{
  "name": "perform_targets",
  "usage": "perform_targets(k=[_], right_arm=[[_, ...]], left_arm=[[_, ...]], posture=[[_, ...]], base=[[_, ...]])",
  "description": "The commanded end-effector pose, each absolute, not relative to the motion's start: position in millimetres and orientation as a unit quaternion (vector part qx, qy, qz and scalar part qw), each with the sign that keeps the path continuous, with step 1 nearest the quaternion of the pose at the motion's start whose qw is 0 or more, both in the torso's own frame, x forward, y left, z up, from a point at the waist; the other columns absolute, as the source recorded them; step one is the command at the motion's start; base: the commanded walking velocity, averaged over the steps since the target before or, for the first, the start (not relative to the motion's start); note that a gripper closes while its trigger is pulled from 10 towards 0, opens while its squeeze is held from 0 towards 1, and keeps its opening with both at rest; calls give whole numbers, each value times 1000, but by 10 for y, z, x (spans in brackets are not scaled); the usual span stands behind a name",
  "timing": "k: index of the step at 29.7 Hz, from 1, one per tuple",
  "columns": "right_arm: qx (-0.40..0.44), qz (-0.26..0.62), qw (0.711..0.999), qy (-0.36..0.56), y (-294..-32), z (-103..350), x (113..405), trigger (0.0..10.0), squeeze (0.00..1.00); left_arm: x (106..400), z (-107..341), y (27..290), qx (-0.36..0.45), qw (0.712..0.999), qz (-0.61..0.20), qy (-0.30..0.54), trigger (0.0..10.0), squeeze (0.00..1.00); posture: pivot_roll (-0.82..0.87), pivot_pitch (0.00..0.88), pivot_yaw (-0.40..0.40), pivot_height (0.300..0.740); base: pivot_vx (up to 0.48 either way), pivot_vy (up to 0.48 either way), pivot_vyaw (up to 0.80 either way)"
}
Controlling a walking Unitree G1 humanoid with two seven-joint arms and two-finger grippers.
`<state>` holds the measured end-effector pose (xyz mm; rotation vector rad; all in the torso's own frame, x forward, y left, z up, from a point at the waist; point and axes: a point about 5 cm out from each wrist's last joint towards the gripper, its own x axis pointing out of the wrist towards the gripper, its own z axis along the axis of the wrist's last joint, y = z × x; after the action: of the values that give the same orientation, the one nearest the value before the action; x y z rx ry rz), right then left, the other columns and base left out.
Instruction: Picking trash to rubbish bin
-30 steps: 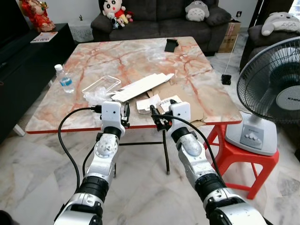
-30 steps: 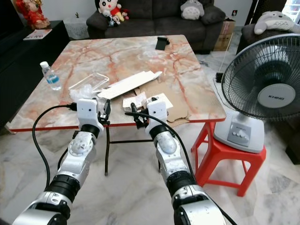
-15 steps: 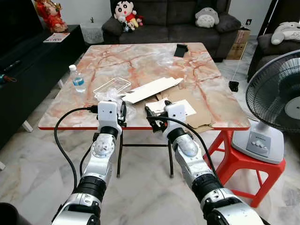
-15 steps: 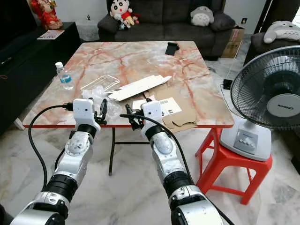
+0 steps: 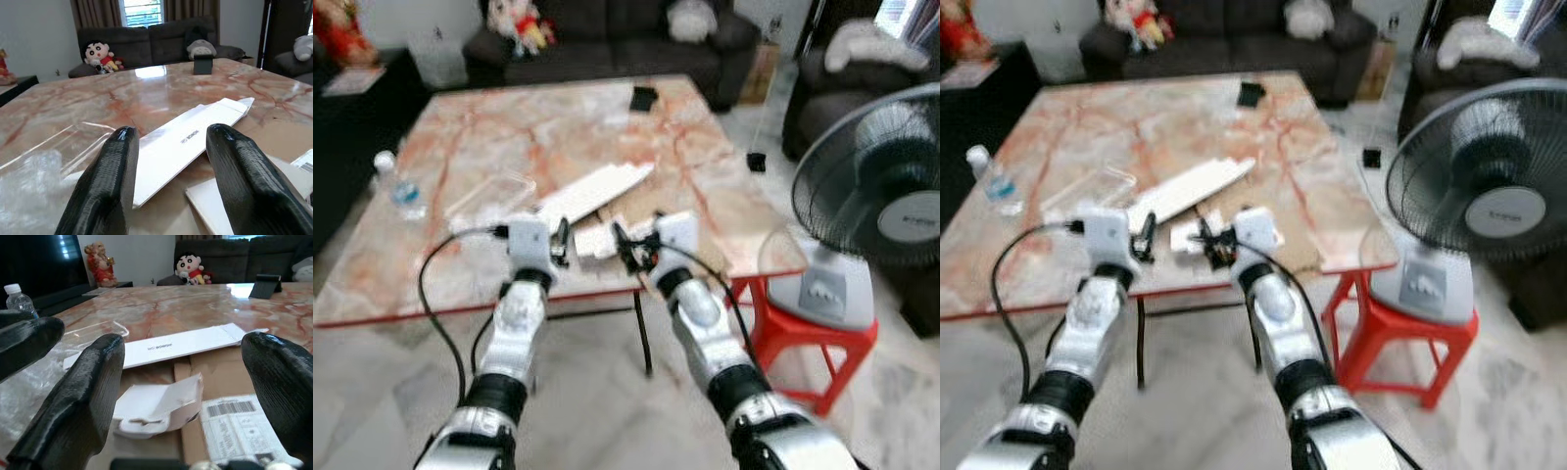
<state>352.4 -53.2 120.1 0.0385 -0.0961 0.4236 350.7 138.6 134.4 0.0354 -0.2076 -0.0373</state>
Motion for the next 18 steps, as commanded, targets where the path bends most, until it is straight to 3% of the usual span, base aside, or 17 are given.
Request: perform_targets(k=[1, 3, 18], right_arm=[[17, 208, 977, -41, -564, 1201, 3546, 10000, 0], [18, 209, 977, -43, -560, 1206, 3544, 10000, 0], [20, 200, 978, -47, -585, 1203, 3544, 10000, 0]], left_arm=[[3508, 1386, 1300, 11, 993, -34, -111, 10000, 0], [3506, 1385, 1295, 12, 993, -35, -111, 10000, 0], [3473, 1363, 1187, 41, 991, -65, -108, 10000, 0]], posture=[[45, 8, 29, 740], [44, 8, 29, 740], [44, 7, 31, 740]], base=[[326, 0, -788], [326, 0, -788], [328, 0, 0]])
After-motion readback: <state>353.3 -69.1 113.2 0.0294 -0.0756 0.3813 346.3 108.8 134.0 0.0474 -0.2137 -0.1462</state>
